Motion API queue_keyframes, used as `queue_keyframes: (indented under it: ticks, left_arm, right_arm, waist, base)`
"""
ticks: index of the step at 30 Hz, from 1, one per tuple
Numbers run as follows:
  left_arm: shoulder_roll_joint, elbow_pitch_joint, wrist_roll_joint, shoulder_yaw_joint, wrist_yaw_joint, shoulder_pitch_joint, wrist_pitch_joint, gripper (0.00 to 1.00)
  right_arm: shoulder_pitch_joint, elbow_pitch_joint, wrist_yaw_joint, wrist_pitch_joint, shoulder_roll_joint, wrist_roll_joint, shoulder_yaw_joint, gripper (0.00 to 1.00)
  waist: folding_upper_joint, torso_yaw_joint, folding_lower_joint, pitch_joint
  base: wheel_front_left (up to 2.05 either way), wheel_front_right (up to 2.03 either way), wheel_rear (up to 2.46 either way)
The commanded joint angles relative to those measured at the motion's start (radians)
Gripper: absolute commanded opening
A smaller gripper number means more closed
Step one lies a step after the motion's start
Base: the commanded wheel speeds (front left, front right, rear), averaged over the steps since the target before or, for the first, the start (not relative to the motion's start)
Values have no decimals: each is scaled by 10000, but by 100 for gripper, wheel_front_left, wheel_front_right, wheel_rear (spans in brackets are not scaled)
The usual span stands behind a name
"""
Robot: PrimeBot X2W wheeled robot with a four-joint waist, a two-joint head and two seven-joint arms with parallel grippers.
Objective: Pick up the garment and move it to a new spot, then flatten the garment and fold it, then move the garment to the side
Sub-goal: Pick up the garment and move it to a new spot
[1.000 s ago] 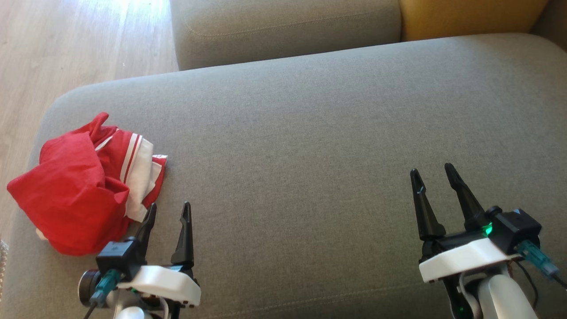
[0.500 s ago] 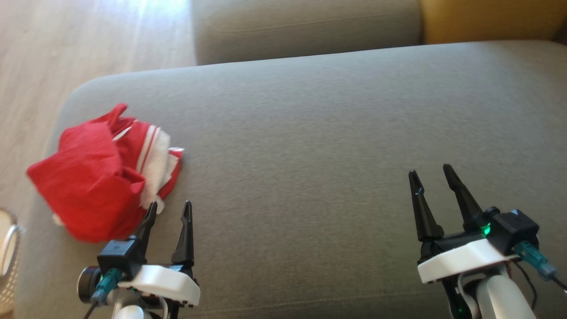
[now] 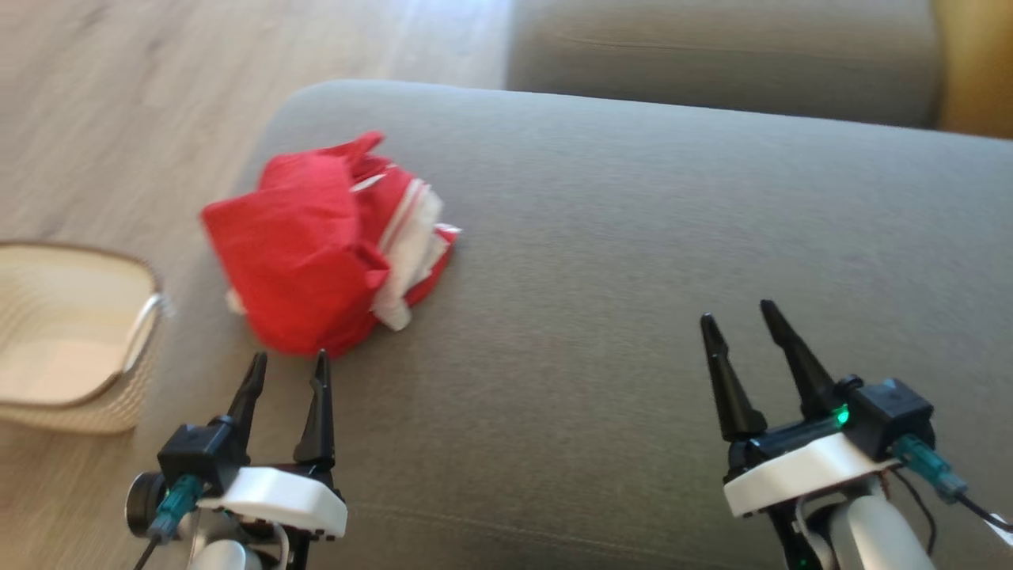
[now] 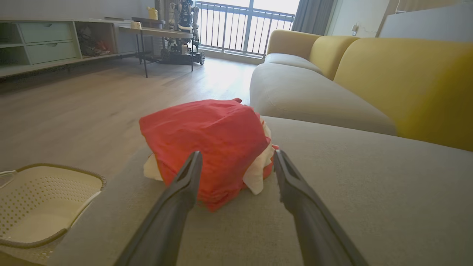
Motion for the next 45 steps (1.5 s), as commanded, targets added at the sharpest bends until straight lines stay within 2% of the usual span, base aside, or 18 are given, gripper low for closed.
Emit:
queue_keyframes:
  ticks: [1, 9, 19, 27, 32, 36, 40, 45]
  left_arm:
    - [12, -383, 69, 407, 42, -383, -124, 100]
    - [11, -470, 35, 416, 77, -321, -124, 100]
    - [11, -521, 56, 514, 105, -265, -124, 100]
    - [81, -617, 209, 928, -134, -654, -124, 100]
    - [338, -662, 92, 1359, -431, -1332, -124, 100]
    - [802, 69, 35, 1678, -491, -2143, -101, 100]
    - [1204, 881, -264, 1883, -592, -3335, 456, 100]
    - [1787, 2284, -910, 2035, -795, -5148, 1841, 100]
  right_arm:
    - [-221, -256, -2, -95, -75, 21, 351, 100]
    - [-211, -130, -2, -95, -75, 69, 532, 100]
    - [-249, -79, -2, -95, -75, 122, 605, 100]
    - [-512, -214, -2, -95, -75, -165, 540, 100]
    - [-980, -599, -2, -95, -75, -582, 517, 100]
    - [-1289, -826, -2, -95, -75, -723, 457, 100]
    - [-1547, -929, -2, -95, -75, -826, 491, 100]
    - [-1915, -1006, -2, -95, -75, -905, 727, 100]
  waist:
    - [0, 658, 0, 2]
    - [0, 1188, 0, -86]
    - [0, 1094, 0, -134]
    - [0, 534, 0, 383]
    - [0, -49, 0, 1322]
    - [0, -483, 0, 2001]
    - [0, -789, 0, 2560]
    - [0, -1172, 0, 3172]
  base:
    - [0, 0, 0]
    - [0, 0, 0]
    - [0, 0, 0]
    - [0, 0, 0]
    - [0, 0, 0]
    - [0, 0, 0]
    - [0, 0, 0]
    - [0, 0, 0]
